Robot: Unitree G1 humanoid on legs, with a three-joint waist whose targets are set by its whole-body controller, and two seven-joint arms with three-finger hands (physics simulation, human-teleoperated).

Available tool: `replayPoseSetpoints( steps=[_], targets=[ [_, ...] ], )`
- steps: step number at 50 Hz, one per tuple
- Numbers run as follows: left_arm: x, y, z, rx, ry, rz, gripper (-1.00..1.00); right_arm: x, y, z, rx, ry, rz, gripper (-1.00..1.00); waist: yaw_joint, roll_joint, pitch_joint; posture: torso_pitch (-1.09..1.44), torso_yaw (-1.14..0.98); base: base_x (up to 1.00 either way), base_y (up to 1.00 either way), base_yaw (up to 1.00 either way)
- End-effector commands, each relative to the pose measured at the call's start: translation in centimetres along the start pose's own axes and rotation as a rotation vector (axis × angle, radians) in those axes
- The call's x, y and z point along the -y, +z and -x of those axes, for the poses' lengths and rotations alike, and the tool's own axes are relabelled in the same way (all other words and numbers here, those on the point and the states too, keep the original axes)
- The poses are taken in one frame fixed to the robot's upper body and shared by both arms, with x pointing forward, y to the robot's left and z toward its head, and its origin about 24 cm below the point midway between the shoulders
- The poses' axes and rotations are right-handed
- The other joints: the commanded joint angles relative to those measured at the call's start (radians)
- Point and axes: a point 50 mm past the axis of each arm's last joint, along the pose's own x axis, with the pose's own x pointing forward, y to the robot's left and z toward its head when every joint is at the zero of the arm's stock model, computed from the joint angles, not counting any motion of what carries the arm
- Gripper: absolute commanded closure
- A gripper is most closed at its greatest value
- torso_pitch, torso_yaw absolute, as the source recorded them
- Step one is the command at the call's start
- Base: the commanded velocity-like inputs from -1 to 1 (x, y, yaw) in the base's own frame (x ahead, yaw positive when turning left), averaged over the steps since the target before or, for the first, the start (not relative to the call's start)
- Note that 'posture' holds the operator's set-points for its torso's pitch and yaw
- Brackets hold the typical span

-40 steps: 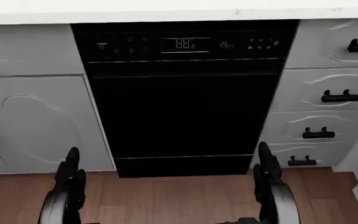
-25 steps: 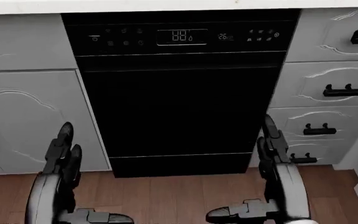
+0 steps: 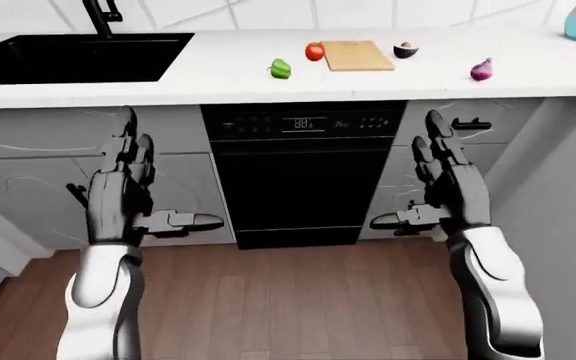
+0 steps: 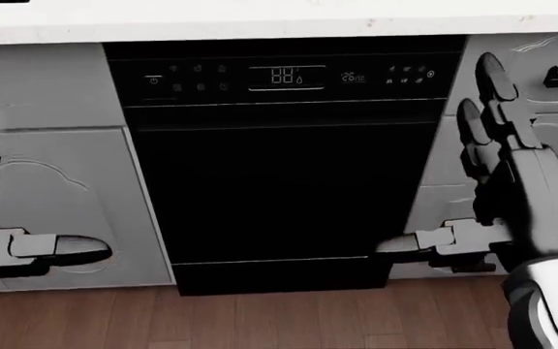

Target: Place the avocado, onion, tomato and bell pepper on the cutting board.

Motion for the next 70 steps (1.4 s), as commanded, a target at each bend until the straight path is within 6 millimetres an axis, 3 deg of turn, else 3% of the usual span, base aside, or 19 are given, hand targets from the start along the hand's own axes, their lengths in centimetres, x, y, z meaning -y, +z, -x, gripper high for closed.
replayPoseSetpoints(
  steps=[1, 8, 11, 18, 21, 24, 30, 34, 35, 37, 43, 47, 48, 50, 57, 60, 61, 65, 70],
  targets=[
    [-0.5, 2.1, -0.3, 0.082, 0.006, -0.017, -1.00, 0.2, 2.1, -0.2, 0.088, 0.007, 0.014, -1.00, -0.001, 0.001, -0.017, 0.00, 0.00, 0.00, 0.00, 0.00],
    [-2.0, 4.1, -0.7, 0.128, 0.037, -0.055, -1.00, 1.0, 4.3, -0.7, 0.132, 0.008, 0.027, -1.00, -0.001, 0.011, -0.028, 0.00, 0.00, 0.01, 0.00, 0.00],
    [-2.4, 5.0, -0.7, 0.148, 0.043, -0.068, -1.00, 1.4, 5.3, -0.8, 0.148, 0.004, 0.030, -1.00, -0.001, 0.013, 0.005, 0.00, 0.00, 0.11, 0.00, 0.00],
    [-3.1, 6.1, -0.7, 0.178, 0.053, -0.083, -1.00, 2.0, 6.9, -1.0, 0.175, -0.003, 0.031, -1.00, -0.004, 0.003, 0.015, 0.00, 0.00, 0.13, 0.00, 0.00],
    [-3.3, 6.4, -0.7, 0.186, 0.062, -0.083, -1.00, 2.1, 7.1, -1.1, 0.181, -0.004, 0.036, -1.00, -0.004, 0.020, 0.015, 0.00, 0.00, 0.13, 0.00, 0.00],
    [-3.5, 6.7, -0.7, 0.190, 0.069, -0.083, -1.00, 2.0, 7.5, -1.0, 0.188, 0.002, 0.038, -1.00, -0.002, 0.075, 0.021, 0.00, 0.00, 0.14, 0.00, 0.00],
    [-3.7, 6.8, -0.7, 0.190, 0.077, -0.080, -1.00, 2.1, 7.7, -1.0, 0.193, 0.008, 0.037, -1.00, 0.000, 0.030, 0.009, 0.00, 0.00, 0.14, 0.07, 0.00],
    [-3.9, 6.8, -0.7, 0.191, 0.083, -0.080, -1.00, 2.2, 8.0, -1.0, 0.197, 0.009, 0.037, -1.00, 0.005, -0.055, 0.004, 0.00, 0.00, 0.13, 0.11, 0.00],
    [-3.9, 6.9, -0.7, 0.192, 0.083, -0.081, -1.00, 2.2, 8.0, -0.9, 0.198, 0.011, 0.039, -1.00, -0.008, -0.014, 0.014, 0.00, 0.00, 0.13, 0.10, 0.00],
    [-3.9, 6.9, -0.7, 0.191, 0.087, -0.080, -1.00, 2.2, 8.1, -0.9, 0.199, 0.012, 0.037, -1.00, -0.005, -0.035, 0.013, 0.00, 0.00, 0.13, 0.11, 0.00],
    [-4.0, 6.9, -0.7, 0.190, 0.089, -0.081, -1.00, 2.2, 8.3, -0.9, 0.198, 0.019, 0.032, -1.00, -0.008, 0.000, 0.023, 0.00, 0.00, 0.14, 0.15, 0.00],
    [-4.0, 6.9, -0.7, 0.191, 0.091, -0.080, -1.00, 2.2, 8.4, -0.9, 0.202, 0.018, 0.039, -1.00, -0.018, 0.094, 0.001, 0.00, 0.00, 0.13, 0.16, 0.00],
    [-4.0, 6.9, -0.7, 0.192, 0.091, -0.080, -1.00, 2.1, 8.3, -0.9, 0.204, 0.019, 0.045, -1.00, -0.021, 0.096, -0.012, 0.00, 0.00, 0.13, 0.16, 0.00],
    [-4.1, 7.0, -0.7, 0.193, 0.092, -0.079, -1.00, 2.1, 8.5, -0.9, 0.205, 0.022, 0.044, -1.00, -0.010, 0.083, 0.016, 0.00, 0.00, 0.14, 0.16, 0.00],
    [-4.2, 7.0, -0.7, 0.194, 0.096, -0.080, -1.00, 2.1, 8.6, -0.9, 0.209, 0.023, 0.046, -1.00, -0.001, 0.008, 0.017, 0.00, 0.00, 0.14, 0.16, 0.00],
    [-4.2, 7.1, -0.7, 0.195, 0.098, -0.079, -1.00, 2.2, 8.7, -0.9, 0.211, 0.022, 0.046, -1.00, 0.003, -0.062, 0.005, 0.00, 0.00, 0.13, 0.15, 0.00],
    [-4.2, 7.1, -0.7, 0.195, 0.098, -0.080, -1.00, 2.2, 8.7, -0.9, 0.212, 0.023, 0.048, -1.00, -0.005, -0.032, 0.009, 0.00, 0.00, 0.13, 0.14, 0.00],
    [-4.2, 7.1, -0.6, 0.195, 0.097, -0.081, -1.00, 2.3, 8.9, -1.0, 0.215, 0.019, 0.052, -1.00, -0.007, -0.036, 0.002, 0.00, 0.00, 0.13, 0.15, 0.00],
    [-4.3, 7.3, -0.6, 0.200, 0.099, -0.084, -1.00, 2.6, 9.1, -1.1, 0.219, 0.015, 0.059, -1.00, -0.012, 0.021, 0.020, 0.00, 0.00, 0.14, 0.14, 0.00]
  ],
)
